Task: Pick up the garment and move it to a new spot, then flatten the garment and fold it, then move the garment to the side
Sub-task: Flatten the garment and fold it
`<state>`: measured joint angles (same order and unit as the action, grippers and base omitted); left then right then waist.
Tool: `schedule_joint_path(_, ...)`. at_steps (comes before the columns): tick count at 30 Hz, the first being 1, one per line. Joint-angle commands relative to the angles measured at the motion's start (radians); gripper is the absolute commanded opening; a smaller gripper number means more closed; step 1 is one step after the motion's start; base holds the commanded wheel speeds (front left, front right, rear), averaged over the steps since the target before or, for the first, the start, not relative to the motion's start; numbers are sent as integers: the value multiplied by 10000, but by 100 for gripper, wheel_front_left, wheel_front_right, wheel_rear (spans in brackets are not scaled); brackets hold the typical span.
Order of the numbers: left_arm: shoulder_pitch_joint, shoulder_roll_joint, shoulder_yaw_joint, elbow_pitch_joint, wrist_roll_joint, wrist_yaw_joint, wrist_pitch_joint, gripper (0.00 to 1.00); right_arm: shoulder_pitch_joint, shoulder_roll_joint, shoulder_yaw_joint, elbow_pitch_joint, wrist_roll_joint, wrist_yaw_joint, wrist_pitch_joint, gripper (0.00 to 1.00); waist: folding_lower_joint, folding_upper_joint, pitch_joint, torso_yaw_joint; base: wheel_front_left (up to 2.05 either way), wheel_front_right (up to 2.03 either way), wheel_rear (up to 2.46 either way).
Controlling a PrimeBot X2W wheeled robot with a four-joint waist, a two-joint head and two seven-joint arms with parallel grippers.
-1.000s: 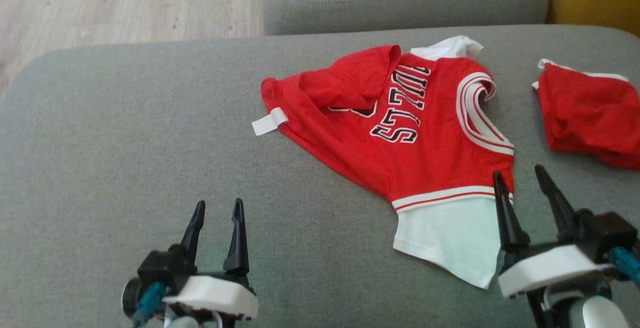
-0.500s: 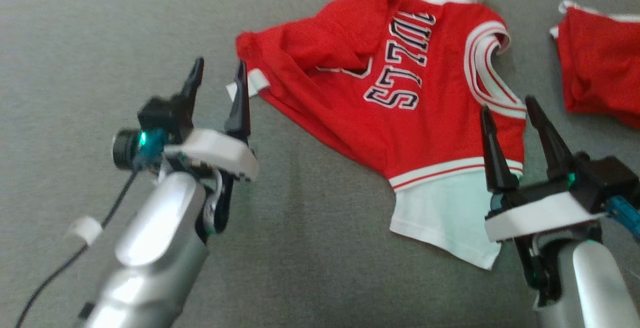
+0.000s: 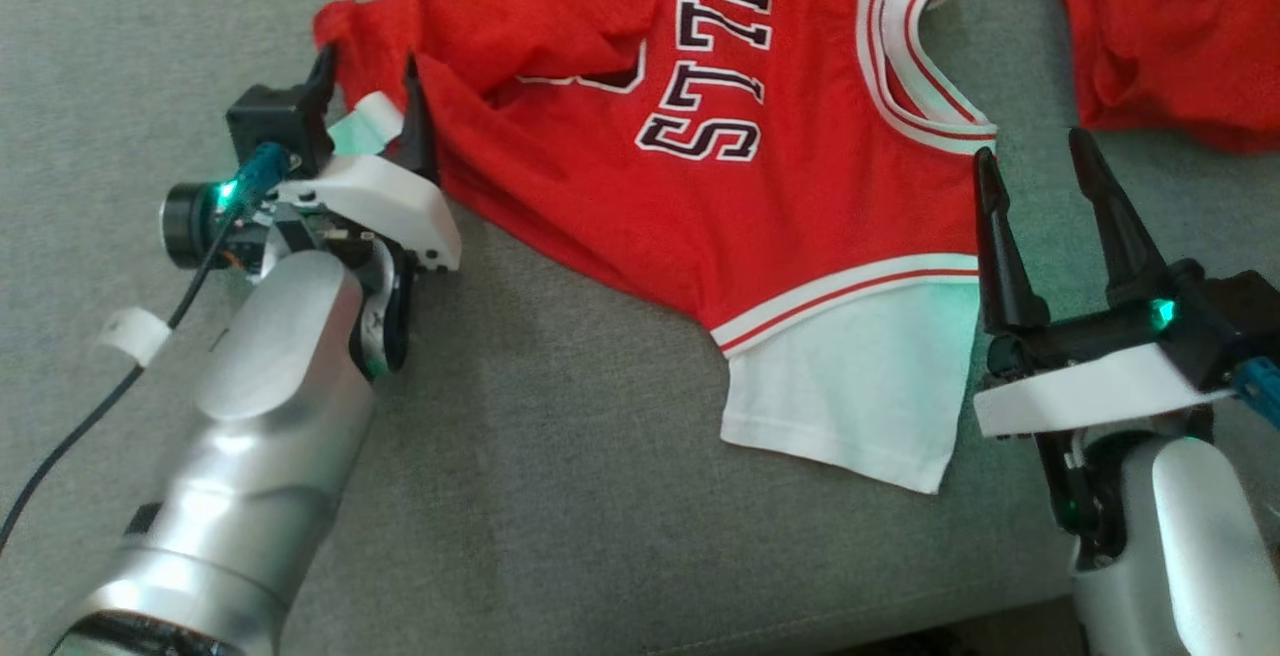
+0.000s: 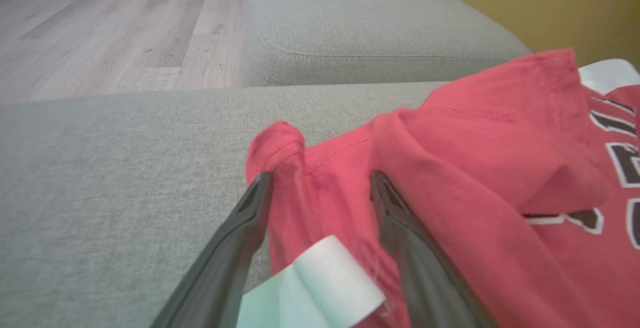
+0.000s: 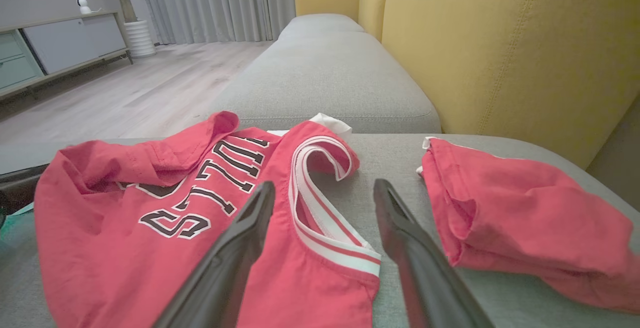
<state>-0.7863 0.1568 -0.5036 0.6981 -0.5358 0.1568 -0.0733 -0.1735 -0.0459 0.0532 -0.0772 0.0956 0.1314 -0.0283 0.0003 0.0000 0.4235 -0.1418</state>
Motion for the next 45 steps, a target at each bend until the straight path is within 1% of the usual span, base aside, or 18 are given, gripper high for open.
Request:
schedule_joint_path(1, -455, 241, 381, -46, -46, -41, -123, 100, -193, -44, 155, -276, 18, -7, -162, 100, -3, 0, 133, -138, 0, 0, 0)
schedule_joint_path(4, -618, 253, 439, 353, -69, 46, -168, 100, -218, -43, 150, -214, 49, -7, -222, 100, -3, 0, 170, -200, 0, 0, 0)
schedule_joint_path(5, -661, 252, 462, 467, -85, 70, -192, 94, -229, -43, 146, -196, 64, -7, -241, 100, -3, 0, 177, -217, 0, 0, 0)
schedule_joint_path(6, -697, 250, 492, 576, -111, 93, -211, 77, -239, -43, 140, -180, 76, -7, -257, 100, -3, 0, 185, -228, 0, 0, 0)
schedule_joint_path(7, -732, 252, 510, 670, -129, 95, -240, 67, -248, -43, 134, -168, 84, -7, -270, 100, -3, 0, 193, -235, 0, 0, 0)
schedule_joint_path(10, -855, 243, 578, 960, -221, 50, -398, 7, -260, -43, 91, -131, 110, -7, -320, 100, -3, 0, 208, -228, 0, 0, 0)
schedule_joint_path(11, -886, 234, 610, 998, -250, 40, -483, 0, -257, -43, 76, -123, 112, -7, -328, 100, -3, 0, 201, -214, 0, 0, 0)
schedule_joint_path(17, -917, 129, 717, 1001, -356, -6, -1021, 0, -192, -43, -9, -59, 95, -7, -352, 100, -3, 0, 40, -60, 0, 0, 0)
schedule_joint_path(22, -356, -84, 947, 374, -621, -121, -1576, 0, 15, -43, -246, 11, 21, -7, -321, 100, -3, 0, -409, 325, 0, 0, 0)
schedule_joint_path(27, 1196, -262, 1261, -993, -872, -49, -1823, 0, 394, -43, -495, -19, -56, -7, -218, 100, -3, 0, -1003, 889, 0, 0, 0)
schedule_joint_path(31, 2830, -269, 1647, -2157, -970, 219, -1872, 0, 706, -43, -620, -45, -17, -7, -153, 100, -3, 0, -1435, 1272, 0, 0, 0)
schedule_joint_path(37, 4879, -266, 2292, -3278, -981, 445, -1881, 0, 1121, -43, -757, -1, 40, -7, -86, 100, -3, 0, -1887, 1587, 0, 0, 0)
schedule_joint_path(41, 5700, -339, 2652, -3595, -901, 402, -1882, 0, 1300, -43, -816, 44, 84, -7, -77, 100, -3, 0, -2101, 1684, 0, 0, 0)
schedule_joint_path(44, 6074, -462, 2836, -3580, -926, 230, -1883, 0, 1382, -43, -823, 101, 124, -7, -93, 100, -3, 0, -2216, 1704, 0, 0, 0)
schedule_joint_path(45, 6156, -507, 2874, -3545, -912, 174, -1883, 9, 1398, -43, -811, 130, 134, -7, -100, 100, -3, 0, -2247, 1701, 0, 0, 0)
